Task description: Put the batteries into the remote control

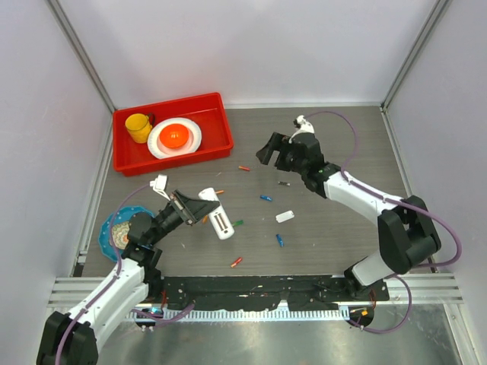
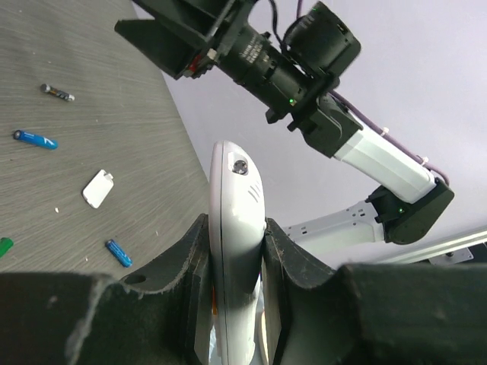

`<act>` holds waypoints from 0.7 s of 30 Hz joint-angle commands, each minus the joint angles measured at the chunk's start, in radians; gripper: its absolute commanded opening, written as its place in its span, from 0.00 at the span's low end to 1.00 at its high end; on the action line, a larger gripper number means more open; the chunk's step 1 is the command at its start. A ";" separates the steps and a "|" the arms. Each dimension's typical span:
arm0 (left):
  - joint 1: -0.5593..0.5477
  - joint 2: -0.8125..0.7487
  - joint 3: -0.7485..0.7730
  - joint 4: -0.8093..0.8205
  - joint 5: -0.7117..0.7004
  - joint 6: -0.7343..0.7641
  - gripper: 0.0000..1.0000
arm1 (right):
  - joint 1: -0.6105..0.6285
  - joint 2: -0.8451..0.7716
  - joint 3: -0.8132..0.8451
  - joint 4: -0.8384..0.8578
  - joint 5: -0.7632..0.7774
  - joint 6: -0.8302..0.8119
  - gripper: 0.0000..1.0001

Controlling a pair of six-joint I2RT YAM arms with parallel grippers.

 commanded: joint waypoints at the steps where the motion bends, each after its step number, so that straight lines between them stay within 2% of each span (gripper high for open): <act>1: -0.004 -0.015 -0.008 -0.008 -0.025 0.014 0.00 | 0.057 0.089 0.205 -0.291 0.175 0.073 0.95; 3: -0.004 -0.009 -0.010 -0.008 -0.028 0.016 0.00 | 0.112 0.133 0.246 -0.402 0.380 0.087 0.93; 5: -0.004 -0.003 -0.011 -0.008 -0.031 0.016 0.00 | 0.169 0.130 0.220 -0.399 0.514 0.163 0.85; 7: -0.004 0.002 -0.013 -0.011 -0.037 0.014 0.00 | 0.194 0.126 0.197 -0.431 0.588 0.251 0.82; 12: -0.004 0.005 -0.018 -0.034 -0.054 0.019 0.00 | 0.243 0.179 0.225 -0.569 0.677 0.450 0.80; 21: -0.009 0.003 -0.030 -0.023 -0.059 0.030 0.00 | 0.288 0.302 0.294 -0.668 0.694 0.506 0.85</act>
